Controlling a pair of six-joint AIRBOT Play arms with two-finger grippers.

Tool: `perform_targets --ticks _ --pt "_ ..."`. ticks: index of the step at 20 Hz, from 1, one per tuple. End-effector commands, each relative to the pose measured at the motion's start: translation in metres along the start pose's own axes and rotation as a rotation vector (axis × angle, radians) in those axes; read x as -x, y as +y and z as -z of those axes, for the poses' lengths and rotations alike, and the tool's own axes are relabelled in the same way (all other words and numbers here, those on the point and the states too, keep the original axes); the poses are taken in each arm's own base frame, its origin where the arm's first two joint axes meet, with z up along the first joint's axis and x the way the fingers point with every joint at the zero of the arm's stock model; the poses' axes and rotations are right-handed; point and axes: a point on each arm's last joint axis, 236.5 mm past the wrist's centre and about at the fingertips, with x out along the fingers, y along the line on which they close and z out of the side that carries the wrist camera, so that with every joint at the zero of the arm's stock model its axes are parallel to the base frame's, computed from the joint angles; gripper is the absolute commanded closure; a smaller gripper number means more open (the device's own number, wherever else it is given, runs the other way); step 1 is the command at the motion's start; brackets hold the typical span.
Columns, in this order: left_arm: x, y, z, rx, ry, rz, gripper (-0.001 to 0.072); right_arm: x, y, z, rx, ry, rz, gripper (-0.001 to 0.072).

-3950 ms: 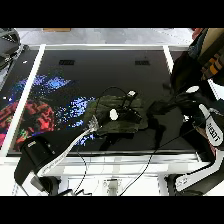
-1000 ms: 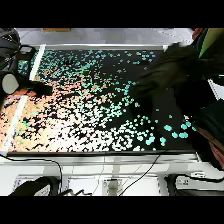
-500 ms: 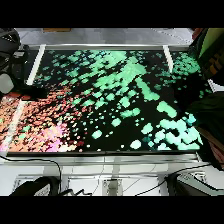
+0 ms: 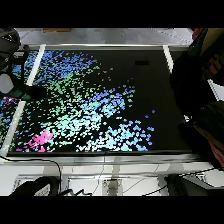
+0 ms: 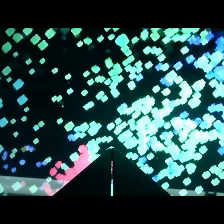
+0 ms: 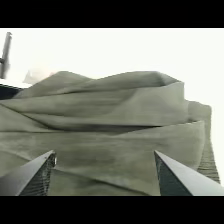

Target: Fold the clothes and pants, and hang the long-sleeved shirts on hangers.

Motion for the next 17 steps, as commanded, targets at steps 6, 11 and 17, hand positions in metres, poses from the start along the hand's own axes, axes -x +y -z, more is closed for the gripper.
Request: perform_targets --ticks 6,11,17 --pt "0.000 0.001 0.000 0.001 -0.001 -0.001 0.0688 -0.020 0.149 0.096 0.160 0.263 -0.350 0.0683" --pt "0.000 0.001 0.000 0.001 -0.001 -0.001 0.0688 0.055 0.309 0.243 0.804 0.349 -0.720 0.0682" --pt "0.000 0.001 0.000 0.001 -0.001 -0.001 0.0688 0.092 0.329 0.326 1.263 0.225 -0.605 0.0682"
